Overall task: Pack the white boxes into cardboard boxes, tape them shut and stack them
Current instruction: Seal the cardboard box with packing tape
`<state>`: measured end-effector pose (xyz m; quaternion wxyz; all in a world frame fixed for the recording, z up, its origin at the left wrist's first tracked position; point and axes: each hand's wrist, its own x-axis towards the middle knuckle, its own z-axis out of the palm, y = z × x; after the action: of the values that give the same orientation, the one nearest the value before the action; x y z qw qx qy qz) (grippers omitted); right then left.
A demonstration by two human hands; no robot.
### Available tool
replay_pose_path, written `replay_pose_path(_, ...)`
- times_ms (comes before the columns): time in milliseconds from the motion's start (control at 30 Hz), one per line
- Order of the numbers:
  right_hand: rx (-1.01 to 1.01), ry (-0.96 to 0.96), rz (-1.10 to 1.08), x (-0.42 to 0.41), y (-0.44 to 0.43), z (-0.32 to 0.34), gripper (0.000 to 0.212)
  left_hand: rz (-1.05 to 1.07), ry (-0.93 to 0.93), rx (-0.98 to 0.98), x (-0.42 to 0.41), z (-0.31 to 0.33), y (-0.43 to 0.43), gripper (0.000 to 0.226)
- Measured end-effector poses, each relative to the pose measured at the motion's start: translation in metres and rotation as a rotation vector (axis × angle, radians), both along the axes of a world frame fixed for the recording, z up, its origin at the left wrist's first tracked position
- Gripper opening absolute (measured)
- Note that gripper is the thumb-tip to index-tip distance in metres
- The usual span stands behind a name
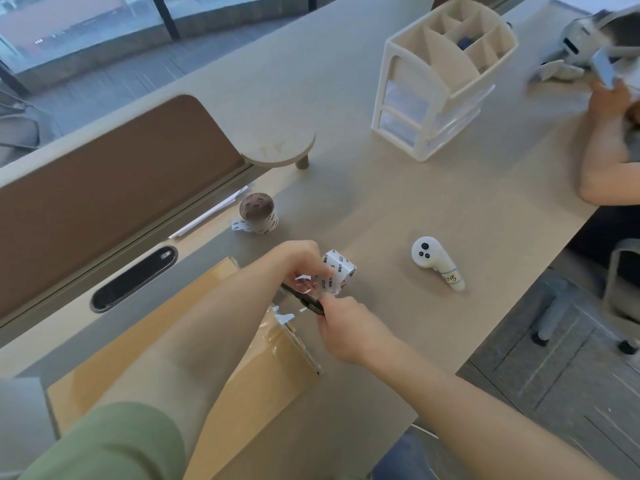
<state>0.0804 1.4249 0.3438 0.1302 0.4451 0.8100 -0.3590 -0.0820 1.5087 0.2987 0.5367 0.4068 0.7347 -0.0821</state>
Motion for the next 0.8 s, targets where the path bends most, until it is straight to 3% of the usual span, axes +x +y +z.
replay_pose_path(467,0.078,-0.103,0.061,-0.031,0.006,0.015,0.023,-0.073,0.078,0.122,-0.003,-0.002,-0.007,0.031)
replay_pose_path(667,0.104,-0.17,0.116,-0.028,0.005,0.027,0.025,0.05,-0.013,0.155,-0.005,-0.008,-0.014,0.019)
replay_pose_path(800,0.117,-0.182,0.137,-0.031,0.008,0.032,0.026,0.03,0.017,0.182,-0.006,-0.012,-0.016,0.023)
